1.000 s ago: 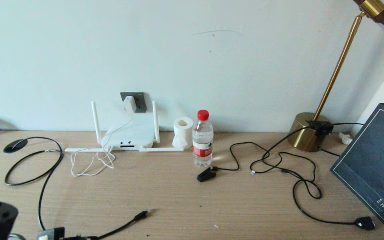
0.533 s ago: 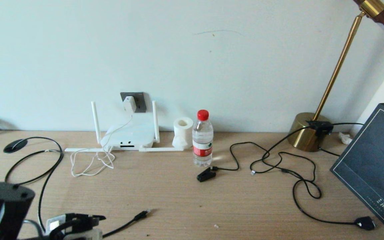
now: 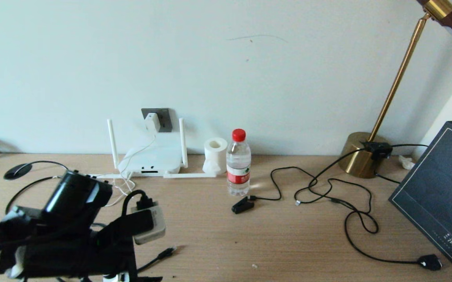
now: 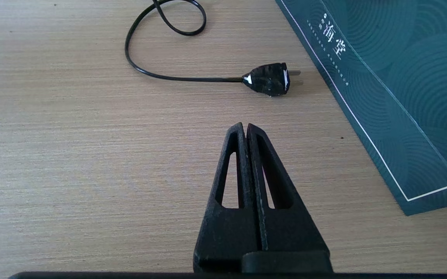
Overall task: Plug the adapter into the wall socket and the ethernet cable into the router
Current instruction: Pick up cable
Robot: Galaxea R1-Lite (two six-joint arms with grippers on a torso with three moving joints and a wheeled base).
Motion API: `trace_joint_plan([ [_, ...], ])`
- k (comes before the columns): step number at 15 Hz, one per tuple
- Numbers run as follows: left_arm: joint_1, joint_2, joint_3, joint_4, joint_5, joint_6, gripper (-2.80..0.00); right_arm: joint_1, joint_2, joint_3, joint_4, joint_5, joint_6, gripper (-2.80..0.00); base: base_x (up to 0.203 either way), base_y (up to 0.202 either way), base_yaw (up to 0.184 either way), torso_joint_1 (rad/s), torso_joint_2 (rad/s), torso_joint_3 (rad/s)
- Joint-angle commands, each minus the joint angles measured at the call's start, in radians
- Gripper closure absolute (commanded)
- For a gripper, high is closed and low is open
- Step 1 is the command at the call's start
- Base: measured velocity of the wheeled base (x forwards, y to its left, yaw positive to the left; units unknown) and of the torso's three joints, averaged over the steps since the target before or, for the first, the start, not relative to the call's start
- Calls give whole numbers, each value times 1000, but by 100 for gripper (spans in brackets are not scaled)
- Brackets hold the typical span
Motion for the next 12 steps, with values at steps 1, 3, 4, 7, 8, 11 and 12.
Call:
trace_joint_plan([
  [1,13,104,-8,6,-23,-10,-280,0,1,0,-1,0,0,0,0,0,0,0,0,0],
  [3,23,156,-18,28,-25,-8,-280,0,1,0,-1,0,0,0,0,0,0,0,0,0],
  [4,25,168,-37,66,-25,-4,-280,0,1,0,-1,0,0,0,0,0,0,0,0,0],
  [7,31,171,-107,172,-25,9,-280,0,1,0,-1,0,0,0,0,0,0,0,0,0],
  [8,41,172,-117,185,-25,14,-280,0,1,0,-1,0,0,0,0,0,0,0,0,0],
  [11,60,186,-118,181,-26,21,-280,0,1,0,-1,0,0,0,0,0,0,0,0,0],
  [12,66,198,-119,175,-26,30,-280,0,1,0,-1,0,0,0,0,0,0,0,0,0],
])
